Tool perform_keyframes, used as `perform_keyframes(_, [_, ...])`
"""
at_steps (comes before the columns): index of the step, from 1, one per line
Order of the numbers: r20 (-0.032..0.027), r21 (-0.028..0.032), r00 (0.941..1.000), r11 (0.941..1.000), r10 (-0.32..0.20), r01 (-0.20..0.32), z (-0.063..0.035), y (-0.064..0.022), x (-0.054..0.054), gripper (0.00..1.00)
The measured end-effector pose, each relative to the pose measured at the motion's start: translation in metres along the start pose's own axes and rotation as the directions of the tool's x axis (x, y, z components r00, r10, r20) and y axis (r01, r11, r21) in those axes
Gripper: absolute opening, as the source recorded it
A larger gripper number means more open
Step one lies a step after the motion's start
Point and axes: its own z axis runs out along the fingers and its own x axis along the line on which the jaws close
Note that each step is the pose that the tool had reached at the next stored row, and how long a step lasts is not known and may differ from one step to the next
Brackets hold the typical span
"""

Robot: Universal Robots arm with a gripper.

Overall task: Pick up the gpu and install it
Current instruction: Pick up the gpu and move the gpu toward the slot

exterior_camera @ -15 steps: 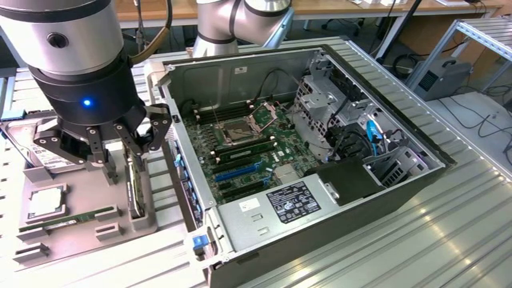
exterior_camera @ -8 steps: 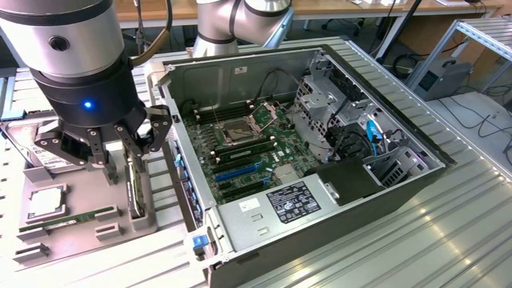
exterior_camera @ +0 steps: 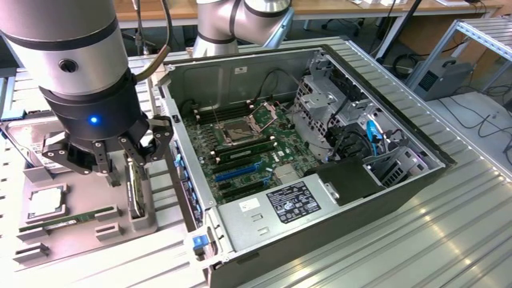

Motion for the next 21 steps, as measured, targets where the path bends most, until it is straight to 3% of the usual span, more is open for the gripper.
perform_keyframes(21, [0.0, -0.0001, 1.0, 1.0, 0.0, 0.0, 0.008, -0.0006, 0.0002, 0.42])
